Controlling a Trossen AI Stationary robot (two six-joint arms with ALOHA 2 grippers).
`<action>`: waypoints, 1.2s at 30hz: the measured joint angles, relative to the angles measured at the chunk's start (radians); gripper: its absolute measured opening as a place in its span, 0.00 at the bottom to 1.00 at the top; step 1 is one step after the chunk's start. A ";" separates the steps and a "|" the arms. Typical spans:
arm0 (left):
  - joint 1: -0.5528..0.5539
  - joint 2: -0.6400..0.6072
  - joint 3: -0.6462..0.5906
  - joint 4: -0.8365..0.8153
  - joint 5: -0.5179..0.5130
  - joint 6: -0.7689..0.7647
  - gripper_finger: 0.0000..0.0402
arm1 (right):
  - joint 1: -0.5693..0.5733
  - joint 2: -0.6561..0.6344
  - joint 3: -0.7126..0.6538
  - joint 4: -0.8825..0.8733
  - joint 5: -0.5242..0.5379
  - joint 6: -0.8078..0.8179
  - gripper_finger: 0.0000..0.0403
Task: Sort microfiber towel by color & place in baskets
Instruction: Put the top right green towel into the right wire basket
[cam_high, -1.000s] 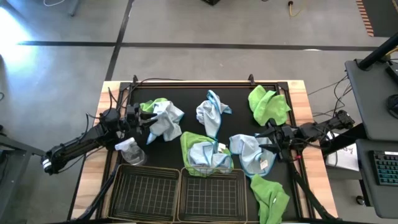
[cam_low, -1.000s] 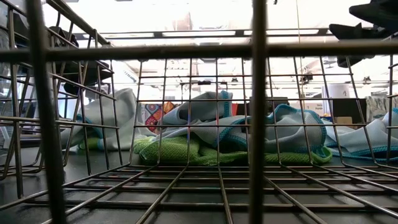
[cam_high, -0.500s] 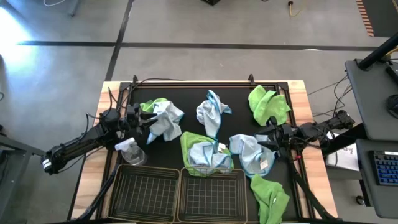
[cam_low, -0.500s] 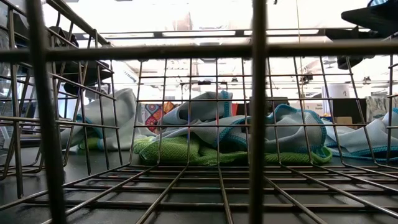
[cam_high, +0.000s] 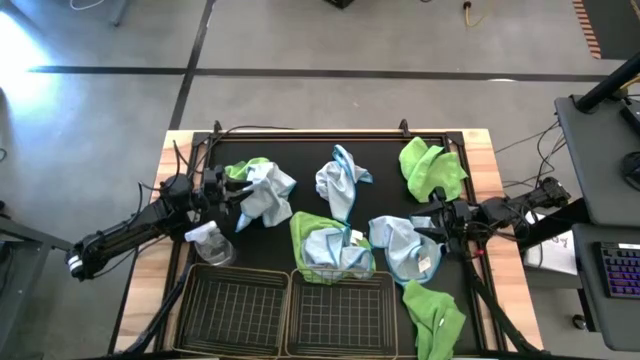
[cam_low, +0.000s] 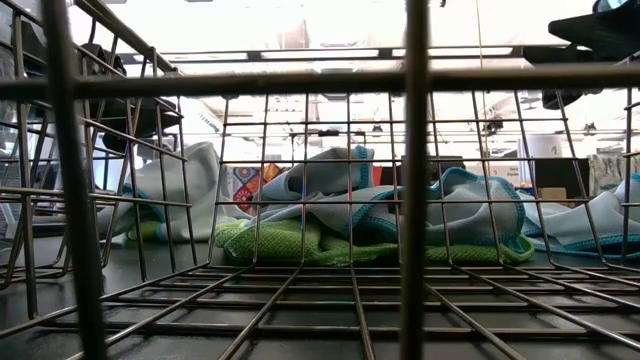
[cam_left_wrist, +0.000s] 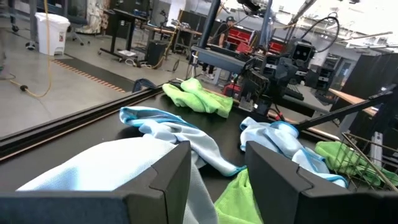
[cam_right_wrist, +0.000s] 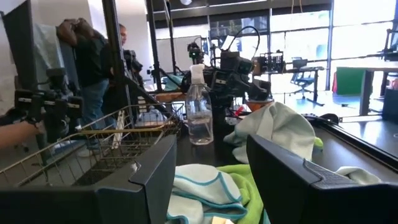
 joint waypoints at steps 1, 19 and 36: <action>0.000 0.000 0.000 0.000 -0.021 0.000 0.35 | 0.000 0.000 0.000 0.000 0.004 0.000 0.48; 0.000 0.000 0.000 0.170 -0.121 -0.131 0.35 | -0.004 0.012 0.063 -0.033 0.234 0.055 0.48; 0.000 0.000 0.000 0.167 -0.122 -0.130 0.35 | -0.005 0.431 0.617 -0.844 0.389 0.451 0.48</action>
